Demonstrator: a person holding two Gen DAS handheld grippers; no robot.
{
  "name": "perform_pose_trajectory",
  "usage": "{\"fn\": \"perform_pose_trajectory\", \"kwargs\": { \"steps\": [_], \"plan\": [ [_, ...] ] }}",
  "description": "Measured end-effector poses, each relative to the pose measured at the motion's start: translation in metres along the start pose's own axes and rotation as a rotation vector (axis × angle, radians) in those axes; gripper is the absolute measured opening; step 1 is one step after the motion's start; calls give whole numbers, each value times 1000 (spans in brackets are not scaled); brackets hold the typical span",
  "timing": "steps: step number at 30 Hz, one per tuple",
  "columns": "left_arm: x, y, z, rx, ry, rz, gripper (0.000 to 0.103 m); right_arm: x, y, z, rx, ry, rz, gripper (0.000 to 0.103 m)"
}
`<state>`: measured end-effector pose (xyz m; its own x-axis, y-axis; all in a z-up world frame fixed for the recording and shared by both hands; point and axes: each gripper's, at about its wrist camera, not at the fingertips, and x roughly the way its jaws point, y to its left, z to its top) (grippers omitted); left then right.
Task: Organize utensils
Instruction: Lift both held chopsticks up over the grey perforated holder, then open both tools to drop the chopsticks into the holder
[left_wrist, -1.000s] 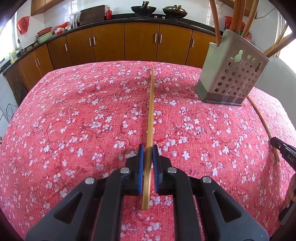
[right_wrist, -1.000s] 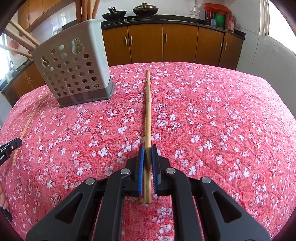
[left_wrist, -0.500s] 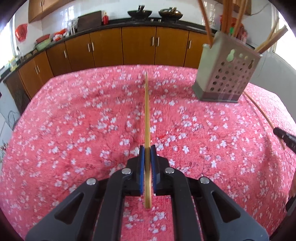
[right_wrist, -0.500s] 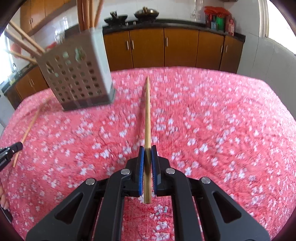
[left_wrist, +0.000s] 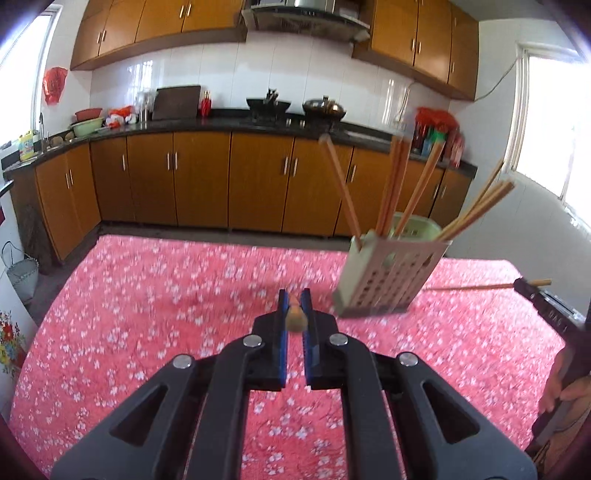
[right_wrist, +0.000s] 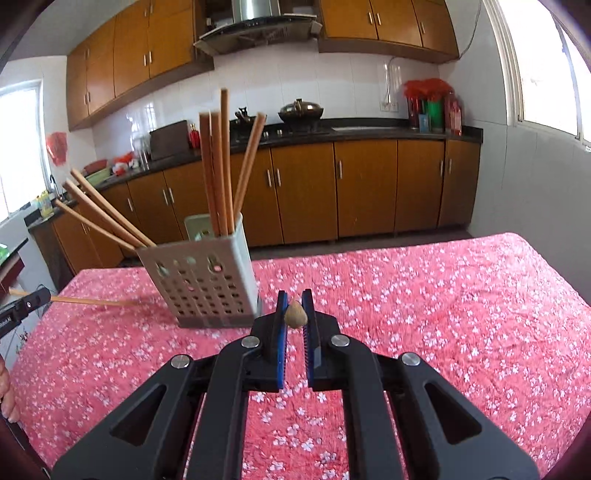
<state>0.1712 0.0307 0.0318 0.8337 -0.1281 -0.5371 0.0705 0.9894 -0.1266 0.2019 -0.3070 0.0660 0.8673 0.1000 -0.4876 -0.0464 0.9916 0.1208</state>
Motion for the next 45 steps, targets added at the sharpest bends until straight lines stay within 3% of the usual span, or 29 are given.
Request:
{"fn": "perform_pose_trajectory", "kwargs": {
  "steps": [9,17,28,33,38,43,44,45],
  "plan": [
    [-20,-13,20,23,-41,-22,8,-7,3,23,27,-50,17,8],
    [-48,-35,47,47,-117,-93,8,-38,17,63,17,-140,101,8],
    [-69,-82,108,25,-298,-180,8,-63,39,112,40,-325,182,8],
    [-65,-95,134,11,-388,-150,8,-57,46,130,50,-425,153,8],
    [-34,-97,138,3,-374,-120,8,-32,54,127,42,-445,123,8],
    [-2,-89,127,-31,-281,-130,8,1,57,115,31,-344,124,9],
    [0,-85,124,-40,-272,-134,8,3,55,114,36,-327,135,10],
    [0,-82,124,-51,-272,-134,10,3,52,113,45,-320,137,18]
  ]
}}
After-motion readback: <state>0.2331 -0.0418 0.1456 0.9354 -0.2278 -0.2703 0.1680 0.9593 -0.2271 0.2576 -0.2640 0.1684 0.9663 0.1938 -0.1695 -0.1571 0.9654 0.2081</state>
